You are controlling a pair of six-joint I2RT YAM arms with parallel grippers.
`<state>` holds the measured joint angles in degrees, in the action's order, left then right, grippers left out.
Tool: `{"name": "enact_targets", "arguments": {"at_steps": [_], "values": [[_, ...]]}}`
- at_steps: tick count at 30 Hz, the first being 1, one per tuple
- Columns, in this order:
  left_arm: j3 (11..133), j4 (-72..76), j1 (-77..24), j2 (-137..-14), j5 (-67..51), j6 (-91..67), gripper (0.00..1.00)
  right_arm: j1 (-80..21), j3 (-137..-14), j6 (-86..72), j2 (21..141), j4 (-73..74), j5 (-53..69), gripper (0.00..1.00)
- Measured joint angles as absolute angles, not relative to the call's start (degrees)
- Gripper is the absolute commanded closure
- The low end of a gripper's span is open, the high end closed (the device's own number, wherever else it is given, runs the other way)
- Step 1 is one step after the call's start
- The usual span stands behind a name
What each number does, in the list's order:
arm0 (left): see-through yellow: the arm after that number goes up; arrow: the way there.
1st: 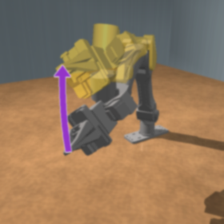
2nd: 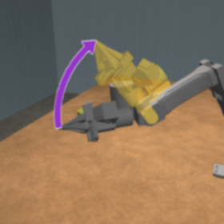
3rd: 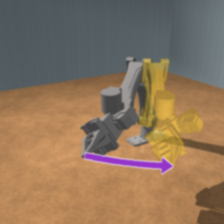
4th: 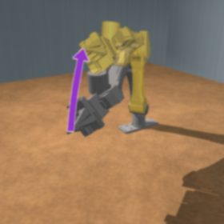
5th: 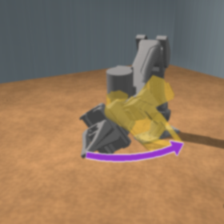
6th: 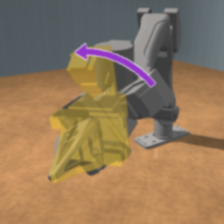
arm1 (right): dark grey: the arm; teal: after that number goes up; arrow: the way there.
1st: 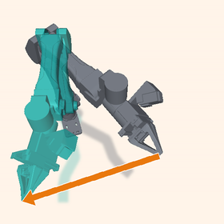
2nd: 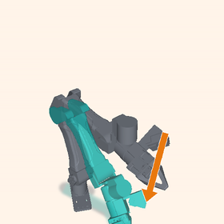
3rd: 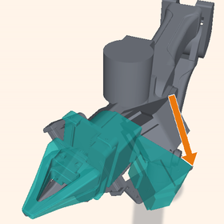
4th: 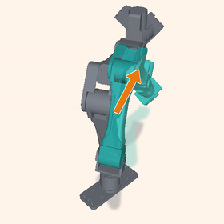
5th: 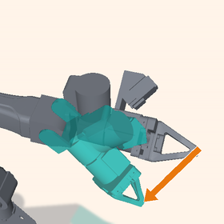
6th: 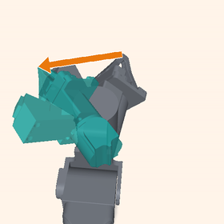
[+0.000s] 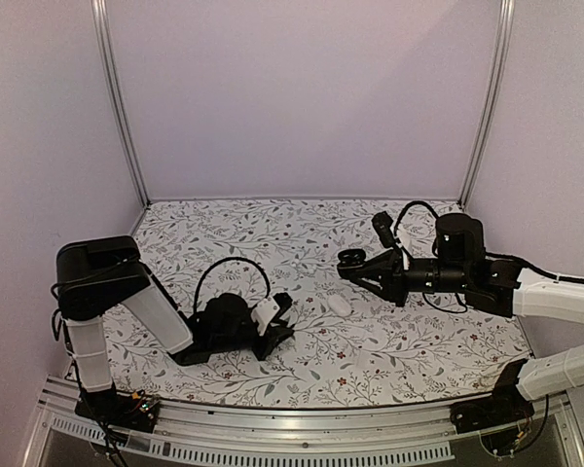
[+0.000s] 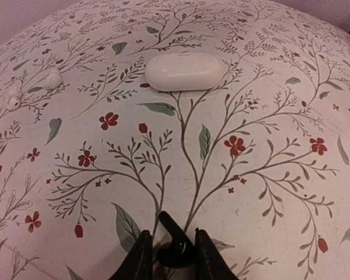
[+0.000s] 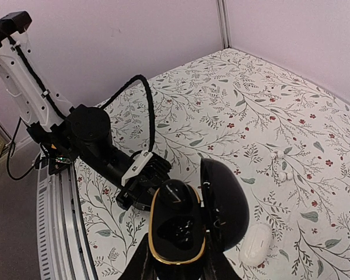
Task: Insert the wireless bluetooth earbuds into the charging case
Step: Pick up the right earbud from the center of the board.
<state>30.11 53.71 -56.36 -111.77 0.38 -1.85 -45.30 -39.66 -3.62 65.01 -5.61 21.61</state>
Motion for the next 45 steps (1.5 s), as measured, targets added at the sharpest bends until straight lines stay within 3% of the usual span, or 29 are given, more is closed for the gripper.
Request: {"name": "enact_targets", "arguments": {"at_steps": [5, 15, 23, 33, 45], "values": [[30.33, 52.93, -56.27, -111.53, 0.03, -1.56, 0.85, -45.30, -39.66, -3.62, 65.01, -5.61, 21.61, 1.00], [31.22, 41.69, -55.79, -105.47, -1.08, -1.04, 0.88, -45.28, -39.66, -3.62, 65.01, -5.61, 21.61, 1.00], [36.42, 22.52, -55.70, -91.22, -7.55, -3.49, 0.90, -45.19, -39.66, -2.72, 65.01, -5.65, 22.74, 1.00], [52.05, -7.66, -55.72, -73.47, -20.32, -9.34, 0.91, -47.35, -39.66, 2.85, 67.18, -8.25, 26.44, 1.00], [66.67, -31.07, -59.05, -70.57, -26.79, -9.04, 0.92, -51.72, -39.03, 12.19, 68.93, -12.43, 27.81, 1.00]]}}
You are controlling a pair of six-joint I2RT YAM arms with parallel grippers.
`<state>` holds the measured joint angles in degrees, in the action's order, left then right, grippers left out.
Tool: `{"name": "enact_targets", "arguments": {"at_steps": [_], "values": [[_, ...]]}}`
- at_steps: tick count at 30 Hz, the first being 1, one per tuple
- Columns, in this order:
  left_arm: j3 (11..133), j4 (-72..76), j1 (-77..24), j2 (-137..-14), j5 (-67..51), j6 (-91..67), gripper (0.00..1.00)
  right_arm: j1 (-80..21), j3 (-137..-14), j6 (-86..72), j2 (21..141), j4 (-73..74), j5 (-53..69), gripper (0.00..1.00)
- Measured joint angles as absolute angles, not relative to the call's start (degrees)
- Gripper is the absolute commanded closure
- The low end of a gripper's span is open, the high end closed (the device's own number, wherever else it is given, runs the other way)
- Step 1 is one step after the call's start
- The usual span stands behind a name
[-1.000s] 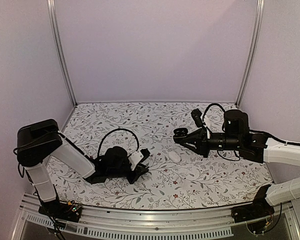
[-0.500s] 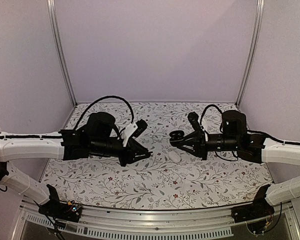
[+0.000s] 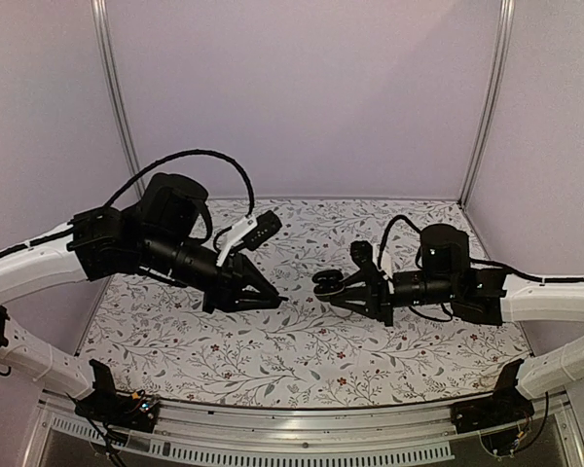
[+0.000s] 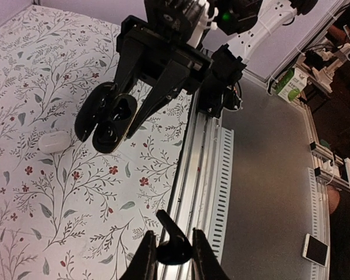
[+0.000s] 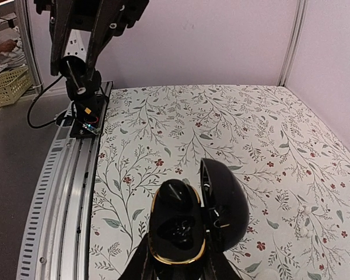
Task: Insert the wireless bluetooth earbuds into the charging case
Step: Pick up the right earbud from the center of the board, then insert the right earbud into the right side groove of the charging case.
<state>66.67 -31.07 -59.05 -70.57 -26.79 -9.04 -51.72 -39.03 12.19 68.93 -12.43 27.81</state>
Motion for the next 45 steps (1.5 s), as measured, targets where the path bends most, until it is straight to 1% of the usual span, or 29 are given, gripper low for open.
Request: {"name": "enact_targets", "arguments": {"at_steps": [6, 15, 28, 45], "values": [[72.34, -36.84, -61.04, -72.79, -25.52, -7.94, 0.92, -54.19, -37.78, 17.17, 69.69, -14.79, 25.91, 1.00], [79.05, -41.19, -64.14, -78.65, -21.02, -4.78, 0.93, -56.95, -36.53, 21.32, 69.71, -17.23, 21.80, 1.00], [82.50, -42.59, -65.34, -83.07, -16.14, -1.17, 0.93, -61.21, -35.03, 25.17, 68.71, -18.31, 15.59, 1.00], [84.44, -43.90, -67.77, -86.94, -12.12, 0.86, 0.93, -62.89, -34.41, 26.83, 67.35, -18.94, 12.36, 1.00]]}}
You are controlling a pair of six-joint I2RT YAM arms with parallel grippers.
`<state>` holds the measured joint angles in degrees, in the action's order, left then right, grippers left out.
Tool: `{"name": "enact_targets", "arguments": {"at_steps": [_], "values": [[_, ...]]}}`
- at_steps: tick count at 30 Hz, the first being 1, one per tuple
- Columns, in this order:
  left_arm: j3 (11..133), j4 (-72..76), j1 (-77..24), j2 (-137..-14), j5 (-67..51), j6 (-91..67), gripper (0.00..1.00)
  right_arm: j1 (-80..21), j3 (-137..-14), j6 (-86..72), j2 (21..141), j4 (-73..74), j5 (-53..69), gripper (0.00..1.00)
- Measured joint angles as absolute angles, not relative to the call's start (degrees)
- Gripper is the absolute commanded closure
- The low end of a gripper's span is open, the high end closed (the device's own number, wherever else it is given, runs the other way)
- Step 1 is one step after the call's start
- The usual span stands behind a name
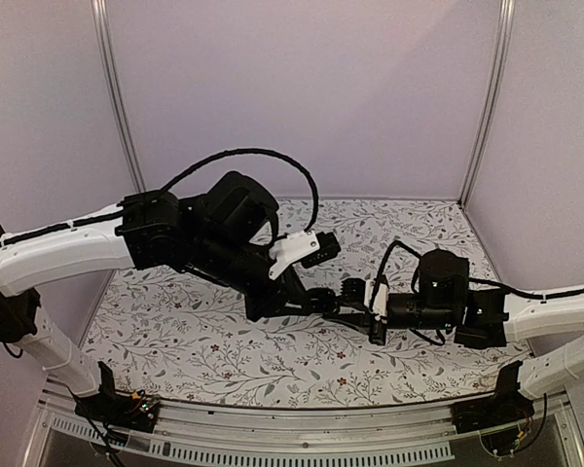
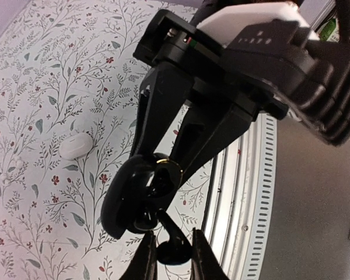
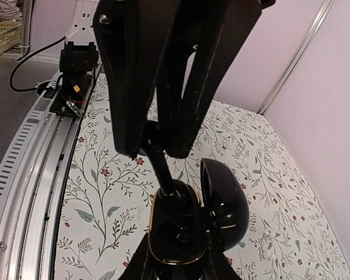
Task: Insert the wireless bluetooth earbuds into the charging case
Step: Insert the right earbud into the right side groove of the charging case.
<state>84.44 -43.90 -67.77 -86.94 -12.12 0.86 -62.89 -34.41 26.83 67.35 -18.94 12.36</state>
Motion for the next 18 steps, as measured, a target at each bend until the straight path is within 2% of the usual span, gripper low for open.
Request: {"name": "enact_targets", "arguments": {"at_steps": [18], "values": [[86.74, -43.83, -68.31, -89.30, -11.29, 0.91, 0.94, -63.37, -34.41, 27.00, 67.22, -19.03, 12.40, 1.00]]}}
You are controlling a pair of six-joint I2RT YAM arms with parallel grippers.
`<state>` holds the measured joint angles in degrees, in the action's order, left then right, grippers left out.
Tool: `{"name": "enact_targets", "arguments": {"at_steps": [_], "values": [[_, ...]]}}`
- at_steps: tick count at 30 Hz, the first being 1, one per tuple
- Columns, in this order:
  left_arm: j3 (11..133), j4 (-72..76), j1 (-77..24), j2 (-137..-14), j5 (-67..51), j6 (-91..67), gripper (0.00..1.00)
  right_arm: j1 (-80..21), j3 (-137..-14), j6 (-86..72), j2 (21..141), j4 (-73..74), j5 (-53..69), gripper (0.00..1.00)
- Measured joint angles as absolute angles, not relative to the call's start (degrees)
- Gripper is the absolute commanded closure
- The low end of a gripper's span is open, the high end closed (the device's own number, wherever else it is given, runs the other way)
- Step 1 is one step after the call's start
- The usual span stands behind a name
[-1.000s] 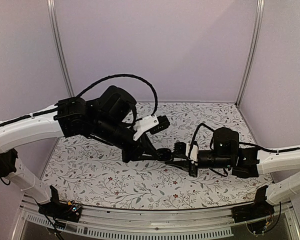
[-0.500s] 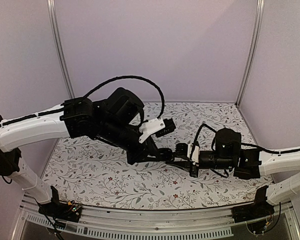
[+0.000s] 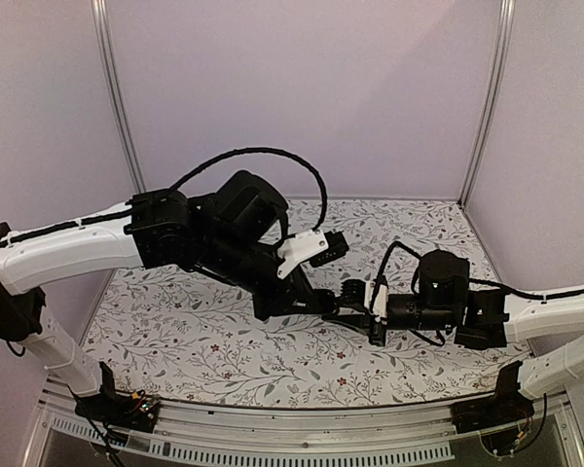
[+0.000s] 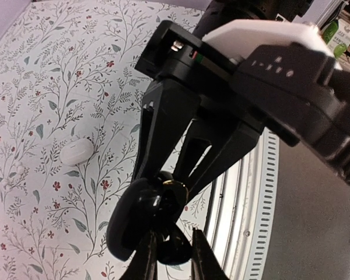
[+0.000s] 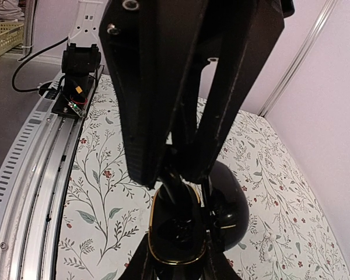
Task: Insert the wireless bluetooth earbuds into the charging case
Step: Insert the right earbud into the right side groove of the charging case.
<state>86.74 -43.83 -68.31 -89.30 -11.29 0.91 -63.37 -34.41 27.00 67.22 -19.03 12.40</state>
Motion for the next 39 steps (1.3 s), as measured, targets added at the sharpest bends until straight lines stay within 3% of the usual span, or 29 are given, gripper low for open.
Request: {"name": "enact_targets", "arguments": {"at_steps": [39], "values": [[87.92, -42.50, -68.75, -90.80, -11.57, 0.89, 0.97, -63.44, -34.41, 26.94, 67.61, -19.33, 12.80, 1.00]]}}
